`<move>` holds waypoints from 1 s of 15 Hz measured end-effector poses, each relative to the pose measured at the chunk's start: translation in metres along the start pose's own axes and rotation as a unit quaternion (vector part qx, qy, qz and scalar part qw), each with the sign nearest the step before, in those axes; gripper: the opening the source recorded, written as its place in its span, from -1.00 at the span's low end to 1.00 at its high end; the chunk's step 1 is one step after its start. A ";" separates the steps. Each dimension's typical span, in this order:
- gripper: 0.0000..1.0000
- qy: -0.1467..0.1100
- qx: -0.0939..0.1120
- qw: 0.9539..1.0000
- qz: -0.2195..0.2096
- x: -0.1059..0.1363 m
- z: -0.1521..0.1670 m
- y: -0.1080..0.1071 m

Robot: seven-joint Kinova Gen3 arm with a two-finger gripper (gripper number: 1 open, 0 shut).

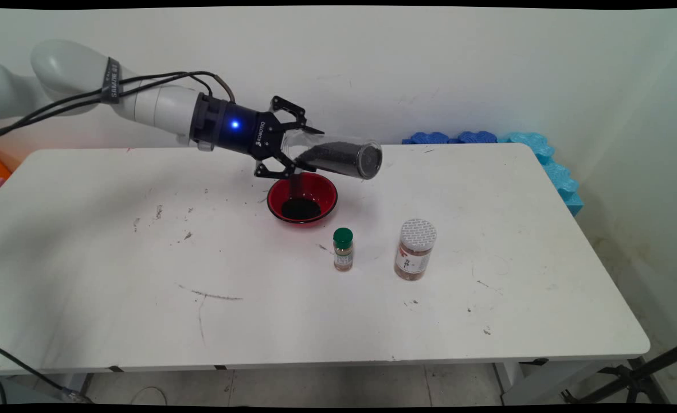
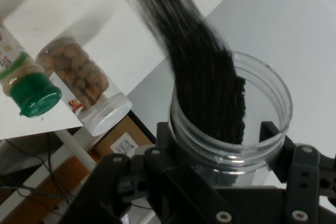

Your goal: Pour the black seasoning powder in the red bowl

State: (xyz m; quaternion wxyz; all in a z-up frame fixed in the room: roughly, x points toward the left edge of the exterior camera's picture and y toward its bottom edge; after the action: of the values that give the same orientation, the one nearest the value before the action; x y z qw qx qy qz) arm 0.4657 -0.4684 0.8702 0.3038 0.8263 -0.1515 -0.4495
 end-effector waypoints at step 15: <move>-1.00 -0.002 0.006 0.999 0.051 0.006 0.006 0.000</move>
State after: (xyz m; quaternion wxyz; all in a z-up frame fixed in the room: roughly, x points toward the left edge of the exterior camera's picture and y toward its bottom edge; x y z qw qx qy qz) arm 0.4637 -0.4739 0.8639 0.3214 0.8183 -0.1965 -0.4342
